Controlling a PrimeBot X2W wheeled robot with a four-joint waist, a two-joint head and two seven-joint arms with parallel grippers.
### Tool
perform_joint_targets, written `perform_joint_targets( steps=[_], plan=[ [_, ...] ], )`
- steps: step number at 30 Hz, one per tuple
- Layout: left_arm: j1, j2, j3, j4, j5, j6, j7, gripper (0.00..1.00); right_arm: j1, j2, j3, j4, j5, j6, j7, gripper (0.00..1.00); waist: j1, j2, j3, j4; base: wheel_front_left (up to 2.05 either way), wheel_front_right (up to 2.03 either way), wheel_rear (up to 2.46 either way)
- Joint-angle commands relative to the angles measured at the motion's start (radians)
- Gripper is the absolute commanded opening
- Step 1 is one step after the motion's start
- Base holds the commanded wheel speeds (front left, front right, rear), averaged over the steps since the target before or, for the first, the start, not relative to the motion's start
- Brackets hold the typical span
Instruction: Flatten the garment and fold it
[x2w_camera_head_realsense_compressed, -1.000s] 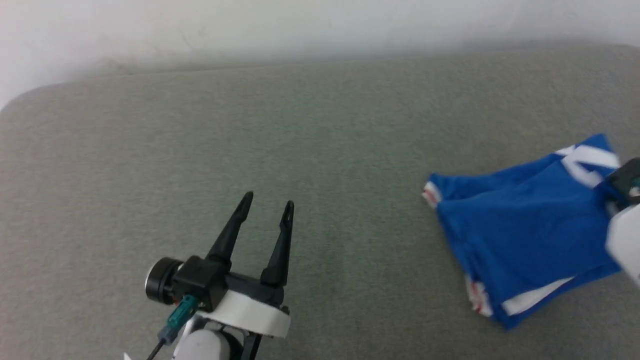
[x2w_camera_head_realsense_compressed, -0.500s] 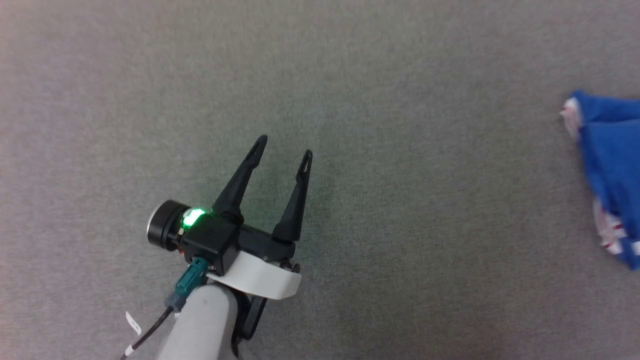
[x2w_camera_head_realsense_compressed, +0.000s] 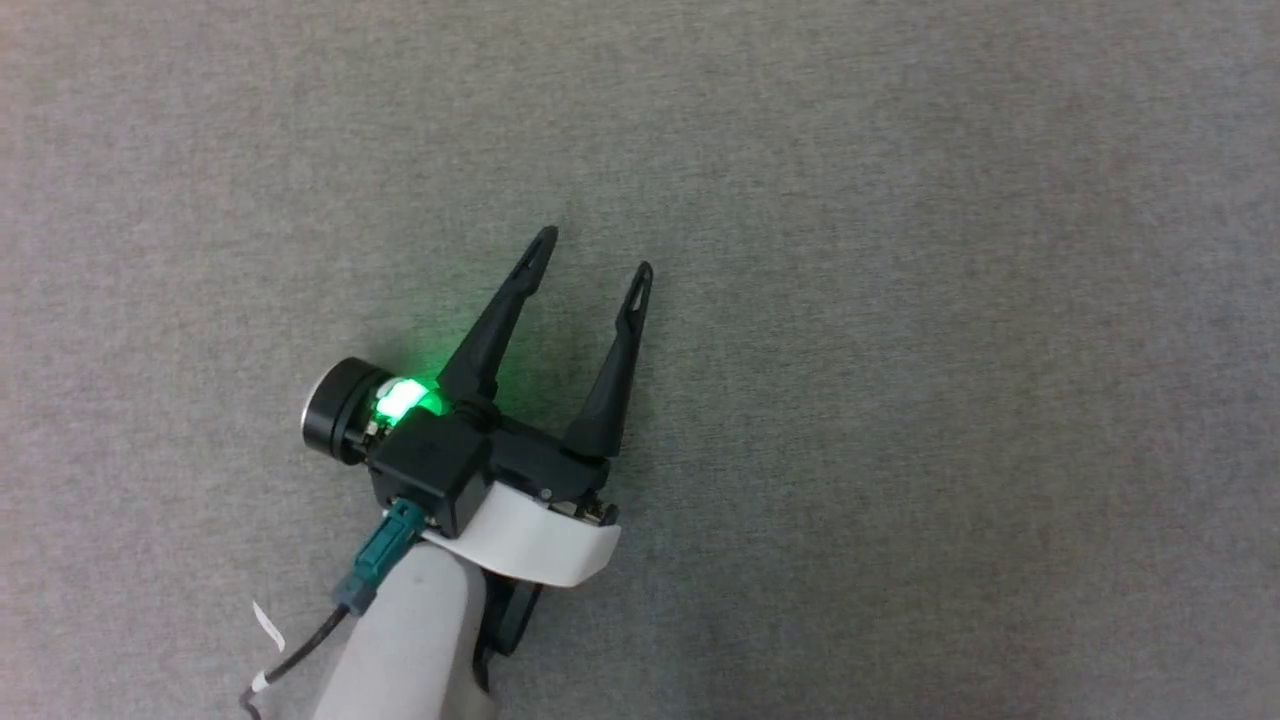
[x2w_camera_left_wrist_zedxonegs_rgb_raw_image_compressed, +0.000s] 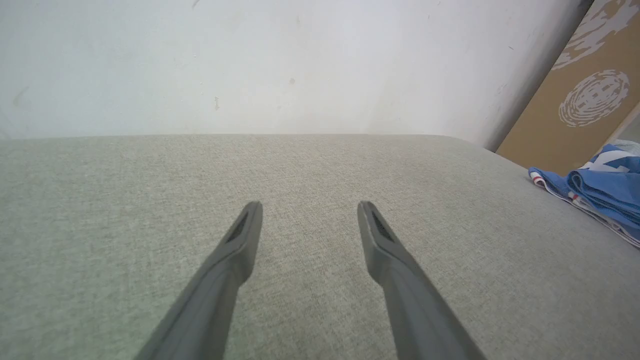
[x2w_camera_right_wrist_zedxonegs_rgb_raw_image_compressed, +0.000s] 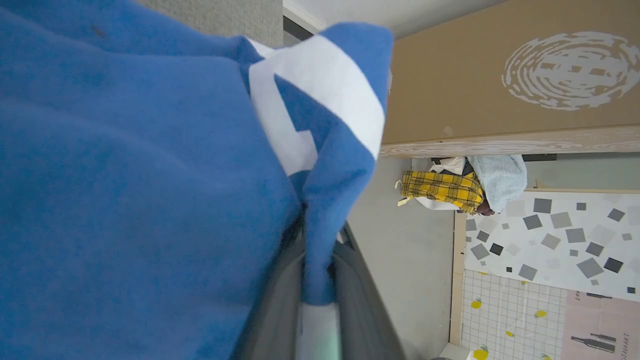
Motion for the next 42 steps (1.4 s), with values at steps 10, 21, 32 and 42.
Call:
perform_joint_targets(
  steps=[10,21,32,42],
  plan=[
    [0.028,0.006,0.02,0.022,-0.03,0.015,-0.001,1.0,-0.064,0.047,-0.043,0.026,-0.074,-0.002,-0.027,1.0,-0.0001,0.0001,-0.137,0.001,0.0,0.0,0.0],
    [0.161,0.006,0.126,0.043,-0.079,0.067,-0.001,1.0,-0.114,0.181,-0.002,-0.233,-0.017,-0.002,-0.115,1.0,-0.0001,0.0001,-0.411,0.008,0.0,0.0,0.0],
    [0.26,0.011,0.186,0.019,-0.032,0.108,-0.001,1.0,0.121,0.453,-0.086,-0.645,0.063,-0.002,-0.211,1.0,-0.0001,0.0001,-0.551,0.069,0.0,0.0,0.0],
    [0.335,0.007,0.18,0.036,-0.064,0.126,-0.001,1.0,0.464,0.736,-0.116,-0.887,0.059,-0.002,-0.228,1.0,-0.0001,0.0001,-0.604,0.131,0.0,0.0,0.0]
  ],
)
